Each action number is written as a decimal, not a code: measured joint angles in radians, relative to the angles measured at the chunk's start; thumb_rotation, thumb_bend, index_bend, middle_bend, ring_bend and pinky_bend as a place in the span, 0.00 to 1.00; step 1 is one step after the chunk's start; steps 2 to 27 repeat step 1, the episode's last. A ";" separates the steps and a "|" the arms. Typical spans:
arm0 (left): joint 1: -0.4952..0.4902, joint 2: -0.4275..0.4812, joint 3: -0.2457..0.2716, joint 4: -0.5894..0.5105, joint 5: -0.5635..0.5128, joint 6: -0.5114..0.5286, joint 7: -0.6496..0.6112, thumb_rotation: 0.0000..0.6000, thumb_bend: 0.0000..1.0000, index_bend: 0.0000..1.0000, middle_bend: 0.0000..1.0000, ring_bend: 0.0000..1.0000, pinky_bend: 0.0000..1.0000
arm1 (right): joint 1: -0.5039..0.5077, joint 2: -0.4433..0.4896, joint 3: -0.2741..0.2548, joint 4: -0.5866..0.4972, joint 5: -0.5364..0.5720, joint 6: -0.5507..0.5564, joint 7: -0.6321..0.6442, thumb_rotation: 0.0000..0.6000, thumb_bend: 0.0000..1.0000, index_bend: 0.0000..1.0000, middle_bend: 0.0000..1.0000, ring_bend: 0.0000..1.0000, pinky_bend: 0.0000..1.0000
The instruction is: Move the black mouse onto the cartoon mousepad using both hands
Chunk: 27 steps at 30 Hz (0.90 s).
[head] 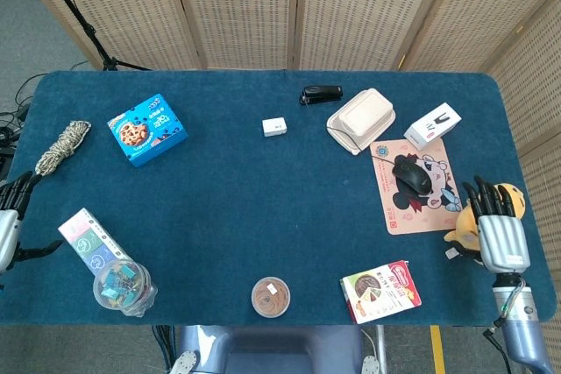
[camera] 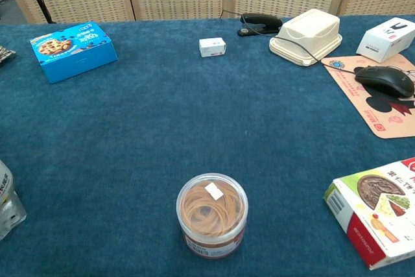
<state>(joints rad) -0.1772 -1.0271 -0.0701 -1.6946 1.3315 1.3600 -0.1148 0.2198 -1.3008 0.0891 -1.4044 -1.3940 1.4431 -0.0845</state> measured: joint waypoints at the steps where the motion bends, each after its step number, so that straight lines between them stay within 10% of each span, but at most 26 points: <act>1: 0.005 -0.001 0.001 0.003 0.005 0.007 -0.001 1.00 0.11 0.00 0.00 0.00 0.00 | -0.005 0.003 0.000 -0.005 -0.004 0.010 -0.004 1.00 0.00 0.00 0.00 0.00 0.00; 27: 0.005 -0.001 0.001 0.003 0.005 0.007 -0.001 1.00 0.11 0.00 0.00 0.00 0.00 | -0.005 0.003 0.000 -0.005 -0.004 0.010 -0.004 1.00 0.00 0.00 0.00 0.00 0.00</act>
